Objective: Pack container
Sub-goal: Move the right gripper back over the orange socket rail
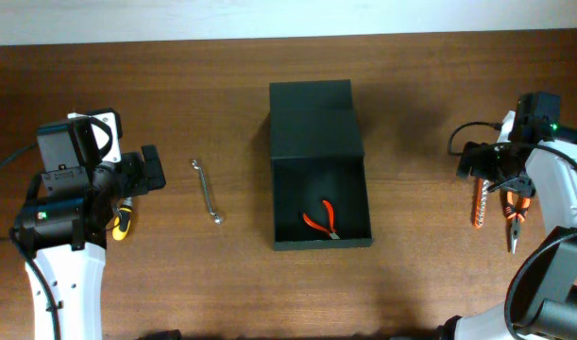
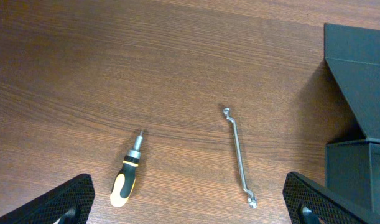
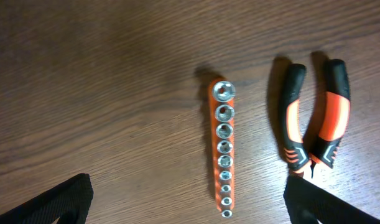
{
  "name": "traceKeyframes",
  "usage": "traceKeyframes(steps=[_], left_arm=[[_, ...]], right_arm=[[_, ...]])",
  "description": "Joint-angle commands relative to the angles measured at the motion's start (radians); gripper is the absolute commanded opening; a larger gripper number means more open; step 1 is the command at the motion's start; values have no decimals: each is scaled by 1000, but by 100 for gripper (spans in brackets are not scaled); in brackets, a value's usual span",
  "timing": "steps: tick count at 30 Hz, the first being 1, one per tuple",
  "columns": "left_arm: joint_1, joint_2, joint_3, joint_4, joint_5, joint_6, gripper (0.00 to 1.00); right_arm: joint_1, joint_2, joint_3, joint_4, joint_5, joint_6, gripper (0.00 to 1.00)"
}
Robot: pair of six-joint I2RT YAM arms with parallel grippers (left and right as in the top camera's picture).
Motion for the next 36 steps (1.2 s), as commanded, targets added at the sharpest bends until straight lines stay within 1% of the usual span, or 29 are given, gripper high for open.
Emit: traceKeyframes(steps=[1,4,24,27,31,32,36], left_arm=[[5,-2,18,5,17,19,99],[5,-2,18,5,39,19,99],[5,-2,18,5,38,20,99],[5,-2,18,5,38,20,99],[5,-2,18,5,38,20,99],[5,-2,18,5,38,20,99],[5,-2,18,5,38,20,99]], right_arm=[[-16,30,-19,13,12,5,98],[-16,61,-19,17,11,5,98],[-16,259,-25,53,9,5,98],[-16,277,-25,53,8,5,97],[-16,283,-39,67,8,5,89],[-16,283,-43,69,8,5,83],[-16,283,-55,71,8,6,68]])
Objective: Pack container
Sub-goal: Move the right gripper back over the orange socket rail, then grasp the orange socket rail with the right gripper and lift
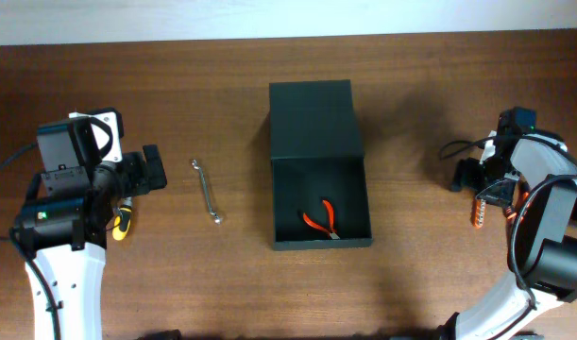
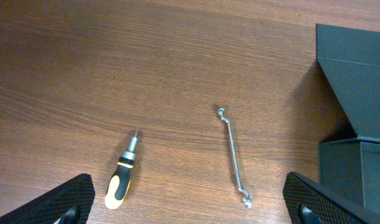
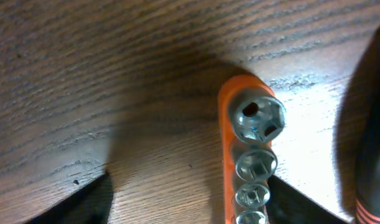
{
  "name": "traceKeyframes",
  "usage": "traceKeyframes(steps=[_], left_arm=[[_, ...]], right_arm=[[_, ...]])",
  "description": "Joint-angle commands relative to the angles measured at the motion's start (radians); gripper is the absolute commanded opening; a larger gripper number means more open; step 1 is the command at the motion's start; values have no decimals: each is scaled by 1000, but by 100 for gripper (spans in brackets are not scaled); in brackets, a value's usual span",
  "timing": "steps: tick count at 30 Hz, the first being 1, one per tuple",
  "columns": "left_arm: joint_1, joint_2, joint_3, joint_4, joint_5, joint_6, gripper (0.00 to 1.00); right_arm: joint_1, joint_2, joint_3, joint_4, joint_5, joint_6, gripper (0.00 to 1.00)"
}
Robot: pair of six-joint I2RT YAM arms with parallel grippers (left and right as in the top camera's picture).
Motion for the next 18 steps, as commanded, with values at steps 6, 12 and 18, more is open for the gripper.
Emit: traceKeyframes(steps=[6,12,18], left_arm=[[5,-2,18,3,16,20,99],[5,-2,18,2,16,20,99],[5,-2,18,2,16,20,99]], right_arm=[[-4,36,-43,3,16,6,52],[-4,36,-43,3,16,6,31],[-4,36,-43,3,16,9,21]])
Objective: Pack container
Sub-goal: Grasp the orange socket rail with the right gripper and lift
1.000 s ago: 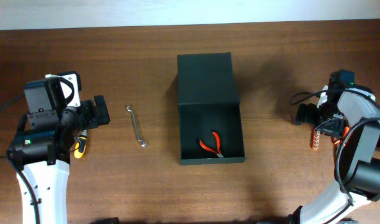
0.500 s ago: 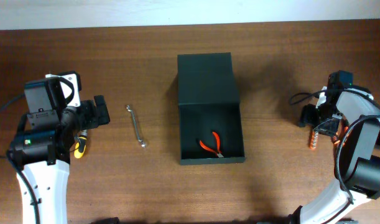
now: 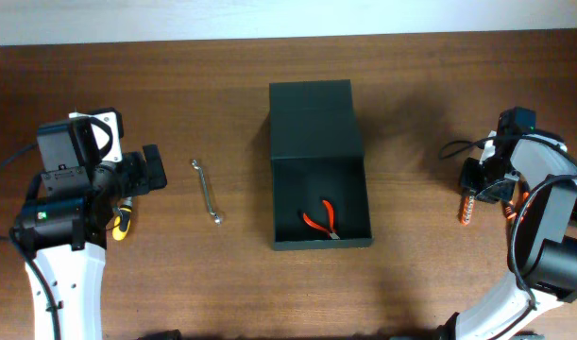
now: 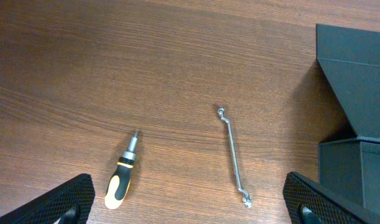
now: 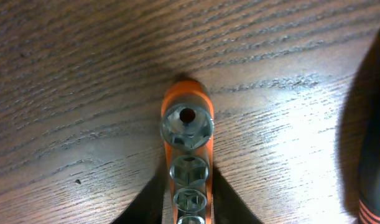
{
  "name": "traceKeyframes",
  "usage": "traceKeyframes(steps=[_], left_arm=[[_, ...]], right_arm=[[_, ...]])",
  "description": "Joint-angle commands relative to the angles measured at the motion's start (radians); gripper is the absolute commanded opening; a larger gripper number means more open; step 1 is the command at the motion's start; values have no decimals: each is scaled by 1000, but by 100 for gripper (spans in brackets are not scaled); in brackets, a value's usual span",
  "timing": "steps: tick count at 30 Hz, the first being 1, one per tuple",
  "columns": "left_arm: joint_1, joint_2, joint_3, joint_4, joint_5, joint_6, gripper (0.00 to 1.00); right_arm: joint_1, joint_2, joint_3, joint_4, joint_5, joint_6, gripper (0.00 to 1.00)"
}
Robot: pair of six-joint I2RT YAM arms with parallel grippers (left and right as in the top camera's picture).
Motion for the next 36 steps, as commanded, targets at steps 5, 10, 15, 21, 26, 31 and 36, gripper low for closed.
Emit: traceKeyframes(steps=[5,10,15,21,26,31,36], left_arm=[[5,-2,18,3,16,20,99],[5,-2,18,3,16,20,99],[5,-2,18,3,16,20,99],[5,-2,18,3,16,20,99],[5,-2,18,4,16,20,99],[5,-2,18,6,16,20,99],[5,-2,18,6,15,20,99]], right_arm=[[-4,37,-40,0,19,8,13],[-4,37,-40,3,16,8,7],[-4,36,-40,4,11,8,4],[-4,27,-12,-16,-28,8,4],[10,-26,80,-102,-61,8,4],[72,-101,251,-246,-64,-12,4],[228,-167,484,-389,-64,-156,4]])
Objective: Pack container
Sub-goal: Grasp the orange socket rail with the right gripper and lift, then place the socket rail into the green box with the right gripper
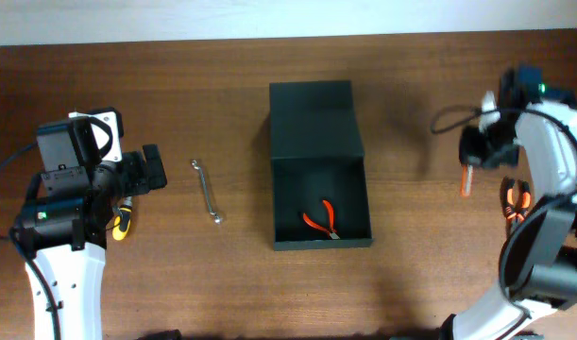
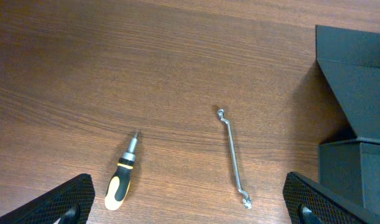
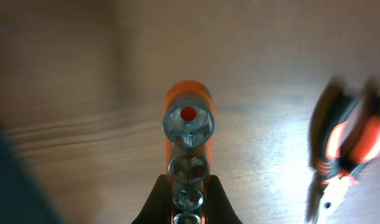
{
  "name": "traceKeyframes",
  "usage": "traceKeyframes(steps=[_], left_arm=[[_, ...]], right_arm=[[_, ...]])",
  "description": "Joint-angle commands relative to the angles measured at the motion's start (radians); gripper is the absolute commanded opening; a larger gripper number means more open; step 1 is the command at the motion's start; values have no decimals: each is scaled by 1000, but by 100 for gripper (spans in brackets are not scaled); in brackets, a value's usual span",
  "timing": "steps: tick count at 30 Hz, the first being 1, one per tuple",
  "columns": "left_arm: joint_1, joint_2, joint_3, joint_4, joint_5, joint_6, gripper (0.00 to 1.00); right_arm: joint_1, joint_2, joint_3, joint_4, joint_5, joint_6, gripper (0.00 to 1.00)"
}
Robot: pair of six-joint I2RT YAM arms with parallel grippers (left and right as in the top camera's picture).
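Observation:
The black box (image 1: 360, 203) stands open mid-table with its lid (image 1: 313, 113) folded back. A small pair of orange pliers (image 1: 321, 220) lies inside. My right gripper (image 3: 188, 198) is shut on an orange socket rail (image 3: 188, 118) and holds it off the table; from overhead the rail (image 1: 465, 179) hangs right of the box. My left gripper (image 2: 190, 208) stands open above the table at the left, over a steel wrench (image 2: 234, 155) and a yellow-and-black screwdriver (image 2: 122, 182).
A larger pair of orange-and-black pliers (image 1: 515, 202) lies on the table at the far right, just right of the held rail, and shows blurred in the right wrist view (image 3: 346, 146). The wrench (image 1: 206, 191) lies between my left arm and the box.
My right gripper, shut on the socket rail, now holds it higher and farther back on the table. The table under it looks farther off. The left arm has not moved.
My right gripper was open above the socket rail and the large pliers. Then it was low with its fingers either side of the rail's end. Then it was shut on the rail on the table, and now the rail is lifted. The left gripper stayed open.

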Motion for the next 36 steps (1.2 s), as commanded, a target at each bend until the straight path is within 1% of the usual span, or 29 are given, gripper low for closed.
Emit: traceKeyframes(steps=[1,5,6,9,10,12,15,18,21,28,33,34,36], left_arm=[[5,-2,18,3,15,20,99],[5,-2,18,11,15,25,99],[5,-2,18,12,15,32,99],[5,-2,18,14,15,32,99],[5,-2,18,18,15,32,99],[5,-2,18,22,15,32,99],[5,-2,18,26,15,32,99],[5,-2,18,27,15,33,99],[5,-2,18,38,15,47,99],[5,-2,18,48,15,47,99],[5,-2,18,48,15,47,99],[5,-2,18,48,15,47,99],[5,-2,18,48,15,47,99]], right_arm=[[134,-96,169,-56,-21,-130,4],[314,-123,288,-99,-30,-315,4],[374,-127,306,-114,-37,-391,4],[520,-127,311,-146,-50,-565,4],[564,-121,307,-157,-47,-603,4],[637,-109,297,-167,-47,-629,4],[711,-95,256,-169,-64,-680,4],[750,-87,190,-157,-110,-723,4],[762,-84,98,-112,-127,-725,4],[762,-84,-148,75,-162,-724,4],[762,-84,-273,205,-187,-721,4],[762,-84,-291,224,-186,-721,6],[762,-84,-322,254,-186,-721,12]])
